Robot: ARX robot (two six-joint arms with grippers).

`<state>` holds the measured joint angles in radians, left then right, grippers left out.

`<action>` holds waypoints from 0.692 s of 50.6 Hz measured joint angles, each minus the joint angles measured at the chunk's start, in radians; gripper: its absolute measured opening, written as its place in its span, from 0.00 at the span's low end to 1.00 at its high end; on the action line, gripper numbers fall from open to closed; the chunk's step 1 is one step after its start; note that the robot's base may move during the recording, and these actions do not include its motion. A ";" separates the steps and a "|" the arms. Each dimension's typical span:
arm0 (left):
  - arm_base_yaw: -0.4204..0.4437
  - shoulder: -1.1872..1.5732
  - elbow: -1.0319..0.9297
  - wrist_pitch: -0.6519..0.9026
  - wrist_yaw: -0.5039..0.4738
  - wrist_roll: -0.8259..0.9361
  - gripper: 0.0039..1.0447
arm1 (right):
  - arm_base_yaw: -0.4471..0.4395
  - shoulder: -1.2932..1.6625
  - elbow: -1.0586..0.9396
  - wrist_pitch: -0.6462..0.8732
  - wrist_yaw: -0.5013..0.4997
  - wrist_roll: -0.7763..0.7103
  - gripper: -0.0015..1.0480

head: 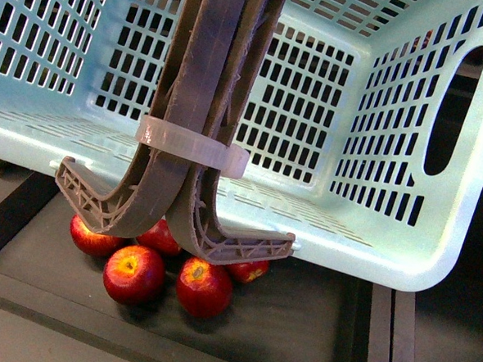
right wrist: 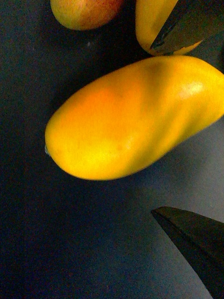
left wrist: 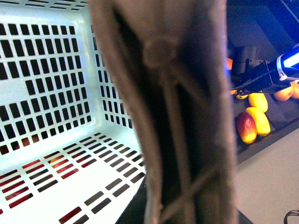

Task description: Pick mango and avocado into basket

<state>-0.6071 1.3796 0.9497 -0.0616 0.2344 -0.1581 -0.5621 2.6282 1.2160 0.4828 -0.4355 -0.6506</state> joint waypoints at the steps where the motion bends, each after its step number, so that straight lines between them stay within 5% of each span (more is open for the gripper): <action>1: 0.000 0.000 0.000 0.000 0.000 0.000 0.06 | 0.001 0.007 0.006 0.006 0.001 0.008 0.93; 35: 0.000 0.000 0.000 0.000 0.000 0.000 0.06 | 0.015 0.087 0.064 -0.001 0.019 0.080 0.93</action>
<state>-0.6071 1.3796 0.9497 -0.0616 0.2344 -0.1577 -0.5472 2.7152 1.2804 0.4816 -0.4164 -0.5701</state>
